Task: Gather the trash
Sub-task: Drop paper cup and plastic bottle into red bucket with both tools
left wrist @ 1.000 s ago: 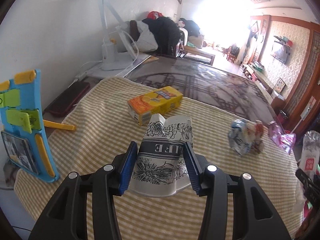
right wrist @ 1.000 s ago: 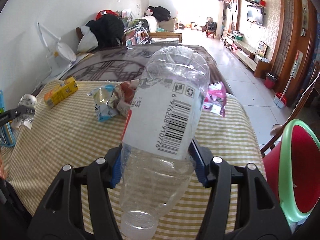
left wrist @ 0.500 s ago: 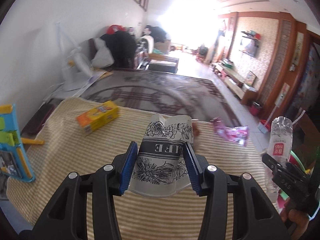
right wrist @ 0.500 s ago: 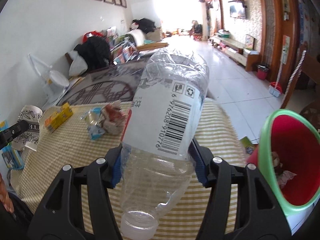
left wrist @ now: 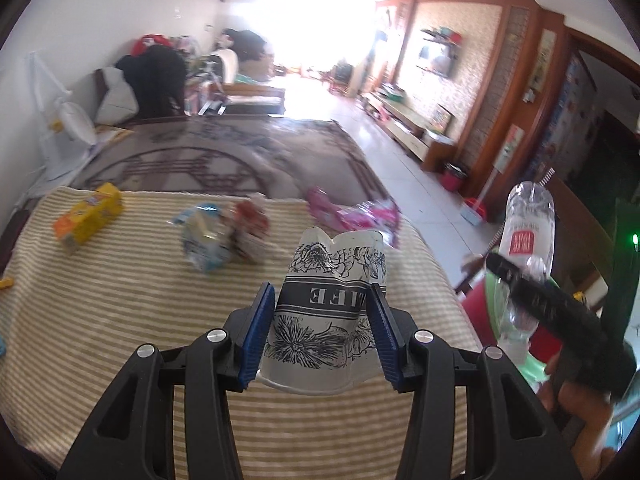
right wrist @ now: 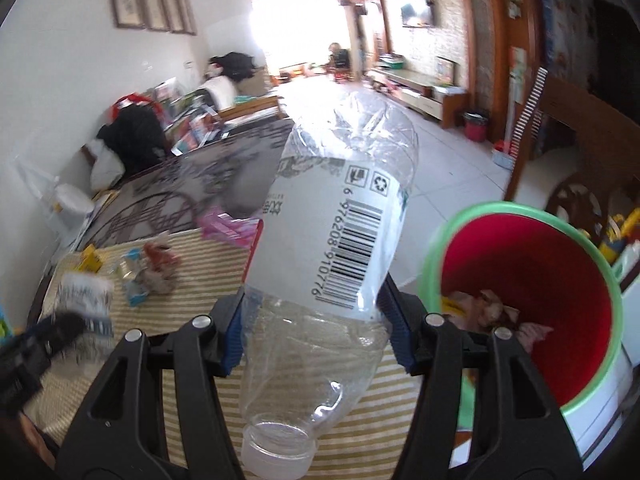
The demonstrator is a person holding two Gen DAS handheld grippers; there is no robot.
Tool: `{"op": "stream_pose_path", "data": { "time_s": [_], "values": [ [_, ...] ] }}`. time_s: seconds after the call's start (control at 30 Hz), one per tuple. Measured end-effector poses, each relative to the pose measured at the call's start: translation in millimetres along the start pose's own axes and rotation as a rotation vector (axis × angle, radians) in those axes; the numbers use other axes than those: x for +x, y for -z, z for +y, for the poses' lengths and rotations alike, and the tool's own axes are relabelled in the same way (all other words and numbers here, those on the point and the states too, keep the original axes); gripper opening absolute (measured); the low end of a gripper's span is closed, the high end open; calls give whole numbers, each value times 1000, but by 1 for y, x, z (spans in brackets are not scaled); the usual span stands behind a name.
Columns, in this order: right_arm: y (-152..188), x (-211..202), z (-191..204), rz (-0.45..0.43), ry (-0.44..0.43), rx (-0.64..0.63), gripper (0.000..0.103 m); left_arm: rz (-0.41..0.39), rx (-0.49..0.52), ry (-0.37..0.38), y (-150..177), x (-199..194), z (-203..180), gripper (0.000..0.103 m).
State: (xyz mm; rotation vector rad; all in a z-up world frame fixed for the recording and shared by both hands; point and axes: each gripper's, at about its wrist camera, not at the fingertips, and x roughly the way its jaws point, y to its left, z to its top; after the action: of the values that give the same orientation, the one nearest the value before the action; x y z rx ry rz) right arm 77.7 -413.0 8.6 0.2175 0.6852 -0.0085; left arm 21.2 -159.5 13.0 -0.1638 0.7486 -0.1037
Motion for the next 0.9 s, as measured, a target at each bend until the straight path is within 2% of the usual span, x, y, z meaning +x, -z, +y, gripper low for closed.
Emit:
{"op": "stream_pose_path", "data": {
  "time_s": [0.27,0.4,0.47,0.5,0.53,0.63,0.8,0.9],
  "values": [
    [-5,-12,-73,-18,76,200,56,57,65,114,8,18,-44,45],
    [-8,-15,-84,-34,155,202,57,76,85,161,10,28,-60,45],
    [-9,-16,-89,-42,216,201,68,83,91,179,10,31,-67,45],
    [-9,-17,-93,-52,257,209,83,87,92,191,9,33,-72,45],
    [-9,-19,-96,-65,277,218,91,90,93,202,9,35,-76,45],
    [-10,-29,-111,-113,348,266,98,100,96,242,5,41,-87,45],
    [-6,-55,-142,-222,498,399,98,130,140,358,-3,54,-130,45],
    [-3,-69,-155,-274,540,462,98,140,176,423,0,57,-157,45]
  ]
}}
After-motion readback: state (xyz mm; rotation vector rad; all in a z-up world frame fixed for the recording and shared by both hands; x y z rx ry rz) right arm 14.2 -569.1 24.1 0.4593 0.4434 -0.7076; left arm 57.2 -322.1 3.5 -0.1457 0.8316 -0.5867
